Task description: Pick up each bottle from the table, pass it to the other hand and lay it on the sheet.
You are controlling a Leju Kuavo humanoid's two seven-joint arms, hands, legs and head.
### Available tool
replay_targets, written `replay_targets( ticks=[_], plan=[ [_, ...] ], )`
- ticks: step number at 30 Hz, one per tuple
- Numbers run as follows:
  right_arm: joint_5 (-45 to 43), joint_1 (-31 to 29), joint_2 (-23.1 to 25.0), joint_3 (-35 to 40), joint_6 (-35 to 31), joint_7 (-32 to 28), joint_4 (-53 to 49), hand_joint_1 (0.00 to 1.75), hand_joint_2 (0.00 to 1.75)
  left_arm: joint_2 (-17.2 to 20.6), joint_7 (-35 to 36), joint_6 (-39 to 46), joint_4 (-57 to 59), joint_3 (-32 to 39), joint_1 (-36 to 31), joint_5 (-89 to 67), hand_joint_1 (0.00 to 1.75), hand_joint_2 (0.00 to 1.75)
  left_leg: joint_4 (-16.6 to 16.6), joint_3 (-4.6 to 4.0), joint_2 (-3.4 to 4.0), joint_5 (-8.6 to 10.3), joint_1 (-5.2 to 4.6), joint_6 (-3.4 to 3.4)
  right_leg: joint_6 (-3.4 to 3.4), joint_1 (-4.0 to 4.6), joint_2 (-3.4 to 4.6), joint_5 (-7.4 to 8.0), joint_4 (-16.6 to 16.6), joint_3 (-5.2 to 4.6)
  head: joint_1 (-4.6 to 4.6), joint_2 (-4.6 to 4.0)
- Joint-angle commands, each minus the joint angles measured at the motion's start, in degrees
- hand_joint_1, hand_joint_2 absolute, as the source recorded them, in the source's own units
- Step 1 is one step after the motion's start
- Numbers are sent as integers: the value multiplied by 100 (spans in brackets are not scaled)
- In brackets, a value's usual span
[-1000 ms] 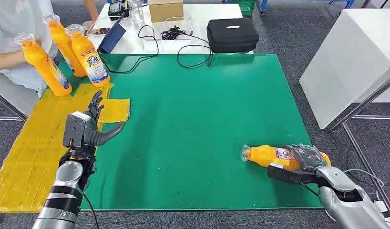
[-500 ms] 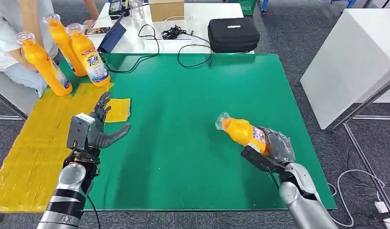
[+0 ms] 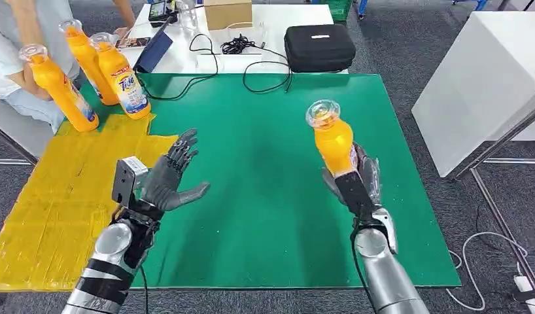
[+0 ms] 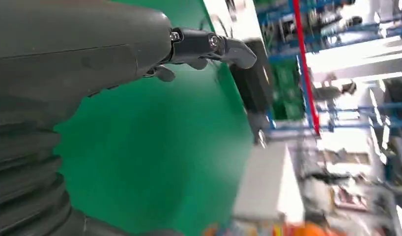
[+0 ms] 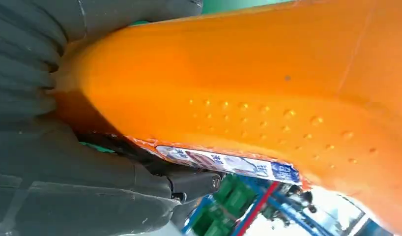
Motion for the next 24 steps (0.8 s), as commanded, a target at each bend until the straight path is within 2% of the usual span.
replay_targets(
  ticks=[1, 6, 17, 22, 24],
  plan=[
    [-155, -714, 448, 133, -68, -218, 1181, 175, 175, 17, 38, -39, 319, -549, -383, 161, 0, 175, -1, 18, 5, -6, 3, -5, -6, 4, 1, -4, -2, 17, 2, 0],
    [-214, -864, 624, 345, 28, -336, 1526, 175, 175, -24, 44, -60, 465, -700, -502, 300, 0, 175, 1, 31, 9, -14, 5, -7, -8, 7, 3, -10, 0, 30, 2, 0],
    [-11, -1140, 1318, 1760, 387, -457, 2325, 175, 175, -144, 5, -30, 689, -959, -762, 508, 0, 175, 2, 27, 13, -13, 9, -9, -10, 10, 6, -9, 4, 21, 2, 0],
    [65, -1116, 1456, 2395, 557, -419, 2454, 175, 175, -184, -40, 14, 792, -954, -790, 568, 0, 175, -4, 19, 4, -6, 6, -5, -6, 6, -1, -6, 1, 14, 2, 0],
    [65, -1116, 1456, 2395, 557, -419, 2454, 175, 175, -184, -40, 14, 792, -954, -790, 568, 0, 175, -3, 16, 4, -6, 6, -5, -6, 6, 1, -5, 0, 13, 2, 0]
  ],
)
